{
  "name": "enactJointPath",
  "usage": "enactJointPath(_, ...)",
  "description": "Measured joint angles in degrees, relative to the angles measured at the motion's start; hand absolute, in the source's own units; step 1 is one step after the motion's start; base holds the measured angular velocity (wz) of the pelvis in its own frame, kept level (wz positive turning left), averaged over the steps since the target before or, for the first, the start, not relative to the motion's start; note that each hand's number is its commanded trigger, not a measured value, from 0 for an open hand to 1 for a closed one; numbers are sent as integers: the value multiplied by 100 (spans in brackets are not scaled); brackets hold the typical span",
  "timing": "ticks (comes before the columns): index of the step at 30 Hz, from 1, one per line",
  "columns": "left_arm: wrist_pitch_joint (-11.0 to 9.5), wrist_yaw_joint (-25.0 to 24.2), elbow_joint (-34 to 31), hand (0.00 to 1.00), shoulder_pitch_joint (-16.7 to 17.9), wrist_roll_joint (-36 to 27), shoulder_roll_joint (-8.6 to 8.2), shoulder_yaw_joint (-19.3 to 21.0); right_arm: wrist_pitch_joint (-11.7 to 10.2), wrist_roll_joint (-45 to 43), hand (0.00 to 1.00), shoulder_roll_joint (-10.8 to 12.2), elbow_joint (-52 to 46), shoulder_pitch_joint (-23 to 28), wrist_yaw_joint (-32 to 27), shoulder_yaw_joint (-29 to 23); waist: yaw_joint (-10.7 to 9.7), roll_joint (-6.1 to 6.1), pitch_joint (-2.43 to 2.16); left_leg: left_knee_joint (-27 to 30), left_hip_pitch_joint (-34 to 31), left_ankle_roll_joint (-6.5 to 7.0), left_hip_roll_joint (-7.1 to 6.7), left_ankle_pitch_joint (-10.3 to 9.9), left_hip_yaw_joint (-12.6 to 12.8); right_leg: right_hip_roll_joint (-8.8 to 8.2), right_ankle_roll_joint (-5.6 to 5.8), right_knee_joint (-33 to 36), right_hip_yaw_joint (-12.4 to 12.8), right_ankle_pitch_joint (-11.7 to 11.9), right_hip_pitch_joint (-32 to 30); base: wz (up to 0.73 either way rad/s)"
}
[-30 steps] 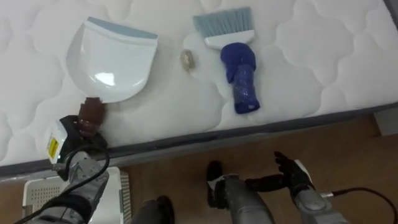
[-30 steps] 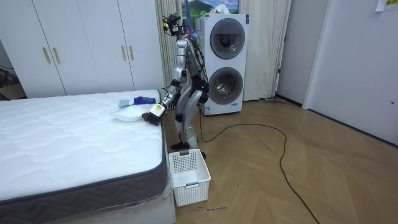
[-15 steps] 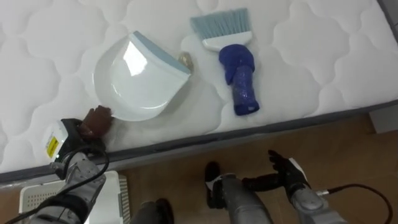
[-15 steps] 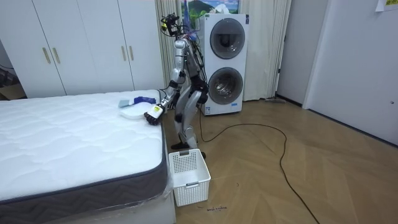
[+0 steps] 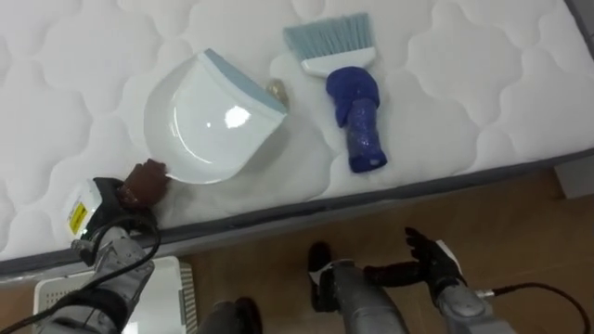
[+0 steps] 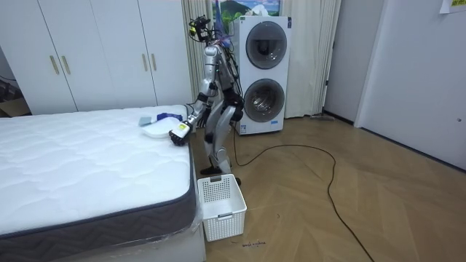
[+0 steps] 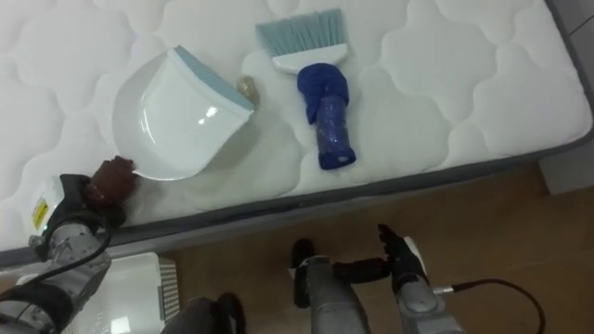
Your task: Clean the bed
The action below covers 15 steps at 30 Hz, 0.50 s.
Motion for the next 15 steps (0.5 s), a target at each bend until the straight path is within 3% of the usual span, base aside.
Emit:
enactJointPath(5, -7, -35, -11, 100, 3, 349, 4, 3, 2, 163, 0, -18, -60, 113, -79, -144, 155, 38, -23, 14, -3, -14, 21, -6, 28, 18, -22, 11, 27, 13, -3, -4)
enactJointPath(9, -48, -32, -11, 100, 11, 924, 4, -17, 4, 813, 0, -49, -7, 144, -236, -199, 308, 78, -39, 49, 11, -30, 66, -9, 67, 33, -86, 80, 24, 32, -4, -3)
enactJointPath(12, -98, 93, -11, 100, 75, 1467, 5, -15, -3, 1410, 0, -56, -29, 186, -358, -678, 363, 87, -42, 39, 49, -39, 69, -4, 116, 47, -74, 99, 98, 15, -15, -4)
enactJointPath(15, -133, 323, -11, 100, 214, 2107, 5, -9, -29, 1867, 0, -80, -93, 197, -654, -1318, 391, 138, -81, 15, 92, -45, 74, -1, 182, 14, -81, 111, 113, 6, -13, -8)
